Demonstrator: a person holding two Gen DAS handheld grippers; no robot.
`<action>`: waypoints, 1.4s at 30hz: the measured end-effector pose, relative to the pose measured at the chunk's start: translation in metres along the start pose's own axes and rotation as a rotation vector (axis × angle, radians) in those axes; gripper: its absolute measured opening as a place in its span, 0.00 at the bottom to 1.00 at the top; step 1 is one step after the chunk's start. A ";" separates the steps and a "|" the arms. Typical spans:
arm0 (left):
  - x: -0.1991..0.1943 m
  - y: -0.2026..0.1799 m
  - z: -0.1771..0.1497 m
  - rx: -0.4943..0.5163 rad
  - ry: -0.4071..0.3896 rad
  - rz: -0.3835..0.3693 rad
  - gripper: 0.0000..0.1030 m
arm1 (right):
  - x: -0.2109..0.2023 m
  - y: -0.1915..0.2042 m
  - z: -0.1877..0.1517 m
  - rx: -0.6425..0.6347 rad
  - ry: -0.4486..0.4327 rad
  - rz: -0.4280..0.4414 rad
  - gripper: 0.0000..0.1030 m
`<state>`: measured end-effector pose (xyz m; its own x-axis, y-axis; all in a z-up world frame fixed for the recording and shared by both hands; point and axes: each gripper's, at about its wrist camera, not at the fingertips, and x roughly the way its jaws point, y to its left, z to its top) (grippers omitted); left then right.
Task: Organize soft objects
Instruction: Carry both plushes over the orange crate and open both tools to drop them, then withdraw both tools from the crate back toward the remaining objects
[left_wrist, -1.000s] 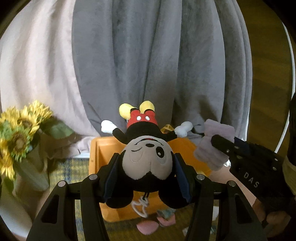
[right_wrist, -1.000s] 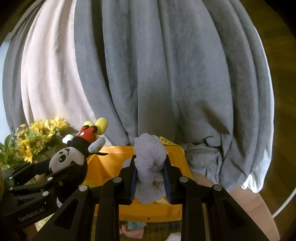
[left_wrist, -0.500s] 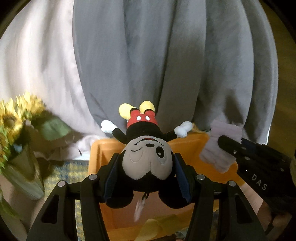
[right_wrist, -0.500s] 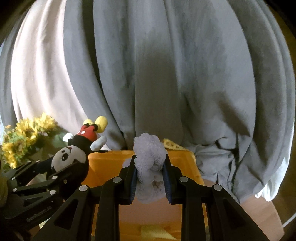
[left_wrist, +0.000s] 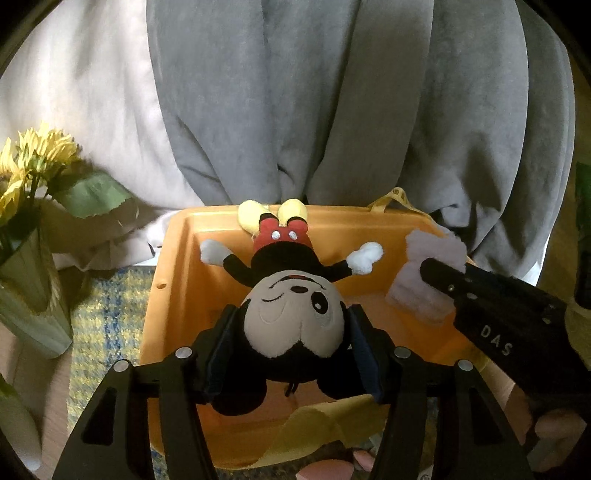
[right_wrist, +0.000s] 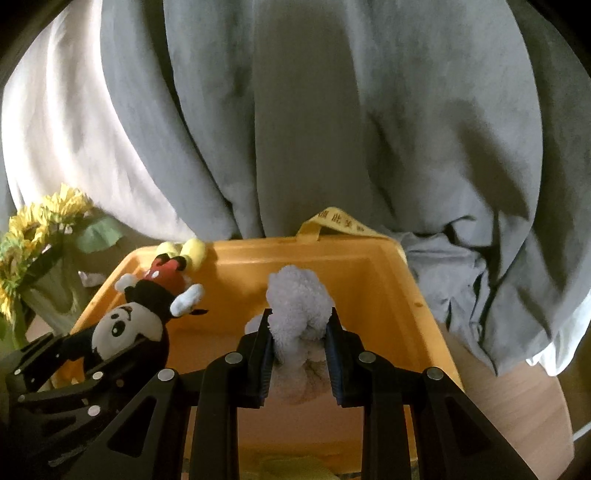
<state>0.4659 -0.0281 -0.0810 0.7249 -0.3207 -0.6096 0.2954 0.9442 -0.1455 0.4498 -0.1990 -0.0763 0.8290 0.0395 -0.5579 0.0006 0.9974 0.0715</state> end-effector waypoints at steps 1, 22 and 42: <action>0.000 0.000 0.000 -0.001 0.001 -0.002 0.57 | 0.001 0.000 -0.001 -0.001 0.005 -0.001 0.25; -0.060 -0.003 0.003 0.018 -0.109 0.093 0.79 | -0.045 -0.001 0.004 0.005 -0.085 -0.097 0.65; -0.167 -0.022 -0.029 0.052 -0.205 0.118 0.81 | -0.162 0.009 -0.019 -0.002 -0.212 -0.109 0.67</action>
<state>0.3201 0.0065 0.0012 0.8658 -0.2220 -0.4485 0.2292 0.9726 -0.0390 0.3049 -0.1948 -0.0008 0.9230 -0.0819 -0.3761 0.0957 0.9952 0.0182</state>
